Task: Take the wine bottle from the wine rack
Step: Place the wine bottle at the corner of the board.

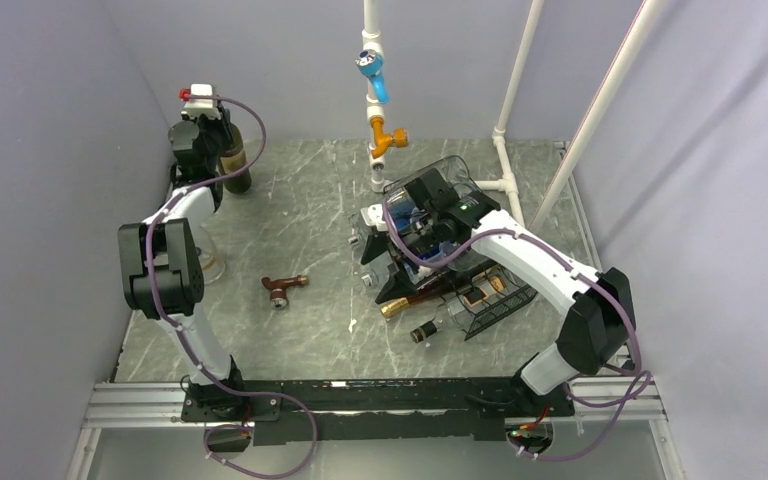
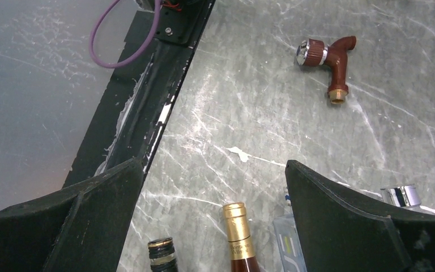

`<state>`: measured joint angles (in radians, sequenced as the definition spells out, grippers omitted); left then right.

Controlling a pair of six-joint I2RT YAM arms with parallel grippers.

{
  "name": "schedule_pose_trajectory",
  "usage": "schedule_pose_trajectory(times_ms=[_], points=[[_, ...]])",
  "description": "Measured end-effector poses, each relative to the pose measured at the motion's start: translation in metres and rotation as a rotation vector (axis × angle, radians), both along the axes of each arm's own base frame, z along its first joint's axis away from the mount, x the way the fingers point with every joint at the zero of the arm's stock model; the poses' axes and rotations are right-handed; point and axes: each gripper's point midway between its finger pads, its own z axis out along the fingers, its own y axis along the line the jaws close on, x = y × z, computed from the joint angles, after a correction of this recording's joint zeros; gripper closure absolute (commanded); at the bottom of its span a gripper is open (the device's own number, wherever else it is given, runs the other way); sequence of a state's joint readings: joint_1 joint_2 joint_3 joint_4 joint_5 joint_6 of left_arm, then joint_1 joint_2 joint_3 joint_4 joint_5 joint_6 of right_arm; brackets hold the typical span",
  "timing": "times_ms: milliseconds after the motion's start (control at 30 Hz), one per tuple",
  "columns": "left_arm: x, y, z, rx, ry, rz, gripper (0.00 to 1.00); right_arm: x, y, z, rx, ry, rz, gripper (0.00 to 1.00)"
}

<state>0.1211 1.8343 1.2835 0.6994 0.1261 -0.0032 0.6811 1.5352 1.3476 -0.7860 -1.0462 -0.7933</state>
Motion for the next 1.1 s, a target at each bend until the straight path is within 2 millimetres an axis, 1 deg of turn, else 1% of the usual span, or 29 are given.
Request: schedule_pose_trajectory(times_ms=[200, 267, 333, 367, 500, 600, 667, 833, 967, 1100], points=[[0.015, 0.005, -0.018, 0.000, 0.020, 0.011, 1.00, 0.002, 0.000, -0.004, -0.013, 0.006, 0.000, 0.00], [0.018, 0.005, -0.022, 0.000, 0.022, 0.011, 1.00, 0.002, 0.000, -0.005, -0.016, 0.006, 0.000, 0.00], [0.019, 0.005, -0.022, 0.002, 0.012, 0.010, 0.99, 0.003, 0.000, -0.006, -0.021, 0.009, -0.002, 0.00], [0.019, 0.005, -0.022, 0.004, 0.010, 0.011, 0.95, 0.003, -0.001, -0.007, -0.023, 0.009, -0.003, 0.00], [0.019, 0.006, -0.020, 0.009, 0.002, 0.012, 0.74, 0.004, -0.001, -0.008, -0.028, 0.008, -0.005, 0.00], [0.019, 0.006, -0.018, 0.010, -0.009, 0.014, 0.64, 0.004, -0.001, -0.008, -0.029, 0.008, -0.005, 0.00], [0.019, 0.006, -0.018, 0.011, -0.013, 0.016, 0.60, 0.004, -0.001, -0.008, -0.029, 0.007, -0.005, 0.00], [0.017, 0.008, -0.021, 0.013, -0.011, 0.025, 0.59, 0.004, -0.001, -0.008, -0.029, 0.007, -0.005, 0.00], [0.016, 0.009, -0.012, 0.016, -0.043, 0.032, 0.49, 0.004, -0.001, -0.008, -0.029, 0.007, -0.006, 0.00], [0.014, 0.011, -0.001, 0.015, -0.065, 0.045, 0.42, 0.004, -0.001, -0.008, -0.029, 0.007, -0.006, 0.00]])
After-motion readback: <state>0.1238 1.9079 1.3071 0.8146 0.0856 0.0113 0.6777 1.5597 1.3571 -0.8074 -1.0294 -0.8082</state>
